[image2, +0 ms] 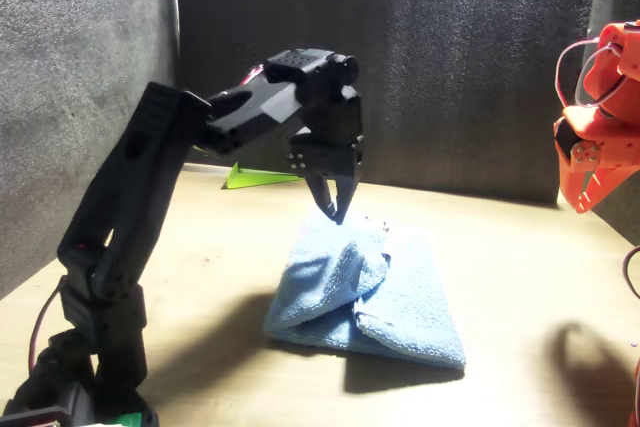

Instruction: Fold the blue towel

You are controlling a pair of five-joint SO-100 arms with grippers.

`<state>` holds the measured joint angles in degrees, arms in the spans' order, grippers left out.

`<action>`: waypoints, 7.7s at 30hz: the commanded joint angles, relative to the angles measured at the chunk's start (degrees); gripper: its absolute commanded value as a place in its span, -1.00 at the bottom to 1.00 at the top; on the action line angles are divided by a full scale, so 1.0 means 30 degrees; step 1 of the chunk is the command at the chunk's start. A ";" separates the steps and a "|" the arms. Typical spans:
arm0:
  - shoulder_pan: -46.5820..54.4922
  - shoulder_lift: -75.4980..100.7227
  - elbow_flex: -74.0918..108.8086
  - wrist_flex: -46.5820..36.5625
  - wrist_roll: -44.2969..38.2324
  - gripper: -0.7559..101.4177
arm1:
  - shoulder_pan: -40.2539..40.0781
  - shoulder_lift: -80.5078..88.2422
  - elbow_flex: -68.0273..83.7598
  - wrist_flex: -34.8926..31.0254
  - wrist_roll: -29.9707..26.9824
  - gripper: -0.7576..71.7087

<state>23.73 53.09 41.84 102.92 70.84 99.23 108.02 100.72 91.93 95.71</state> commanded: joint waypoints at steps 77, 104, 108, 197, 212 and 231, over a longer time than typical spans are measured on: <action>-0.1113 0.8027 0.8555 -0.2109 0.2285 -1.00 | -0.1289 -0.1289 0.1963 -0.3281 0.0264 -0.98; -0.5391 0.7354 1.1602 -0.3545 0.2578 -0.99 | -0.1318 -0.0439 0.1963 -0.3047 0.0322 -0.98; -0.6885 0.6152 1.1045 -0.3311 0.3252 -0.99 | -0.1377 -0.0293 0.1963 -0.2900 0.0352 -0.98; -0.4365 0.0088 0.3633 -0.0937 0.1787 -0.90 | -0.1582 0.0264 0.3105 -0.3076 0.0410 -0.65; -0.2813 -0.7441 -0.4570 0.2080 0.1201 -0.92 | -0.1143 0.1201 0.3164 -0.2666 0.0469 -0.65; -0.2461 -0.2432 -0.6738 0.5039 0.1377 -0.99 | -0.1260 0.1406 0.2959 -0.2490 0.0527 -0.64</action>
<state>14.50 38.50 19.69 117.42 75.32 94.48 110.30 110.13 83.32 96.59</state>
